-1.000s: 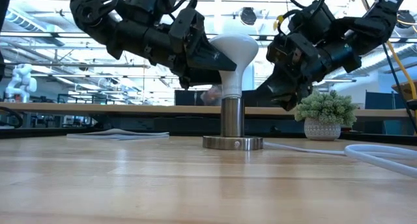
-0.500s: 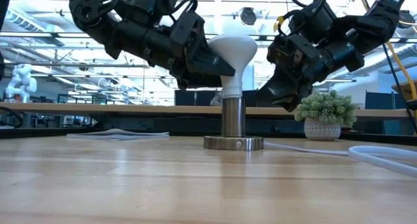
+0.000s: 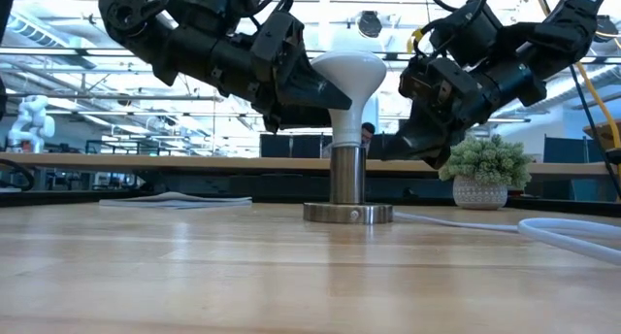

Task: Screw lightbulb
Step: Insert the white lightbulb into the gold lamp

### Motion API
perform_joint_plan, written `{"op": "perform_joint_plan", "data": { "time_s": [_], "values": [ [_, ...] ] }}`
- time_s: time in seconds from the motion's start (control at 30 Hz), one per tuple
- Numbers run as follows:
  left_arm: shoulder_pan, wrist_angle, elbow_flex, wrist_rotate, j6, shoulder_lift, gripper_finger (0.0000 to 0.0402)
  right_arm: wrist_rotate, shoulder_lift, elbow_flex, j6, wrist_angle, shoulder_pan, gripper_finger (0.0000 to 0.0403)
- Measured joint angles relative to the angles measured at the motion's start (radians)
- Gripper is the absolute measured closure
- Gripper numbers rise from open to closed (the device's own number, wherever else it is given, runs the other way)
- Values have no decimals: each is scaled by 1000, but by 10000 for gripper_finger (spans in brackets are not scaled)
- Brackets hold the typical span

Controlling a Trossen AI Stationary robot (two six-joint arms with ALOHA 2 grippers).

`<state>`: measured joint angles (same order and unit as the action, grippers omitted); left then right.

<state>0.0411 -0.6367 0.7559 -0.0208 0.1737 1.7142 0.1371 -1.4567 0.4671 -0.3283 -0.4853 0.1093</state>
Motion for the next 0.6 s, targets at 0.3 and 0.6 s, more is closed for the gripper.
{"op": "perform_joint_plan", "data": {
  "time_s": [0.3,0.6],
  "values": [
    [1,1,0,0,2,0,152,-10,0,0,-25,21,-6,403],
    [-6,46,0,2,1,0,152,-93,0,0,-49,82,-80,403]
  ]
}}
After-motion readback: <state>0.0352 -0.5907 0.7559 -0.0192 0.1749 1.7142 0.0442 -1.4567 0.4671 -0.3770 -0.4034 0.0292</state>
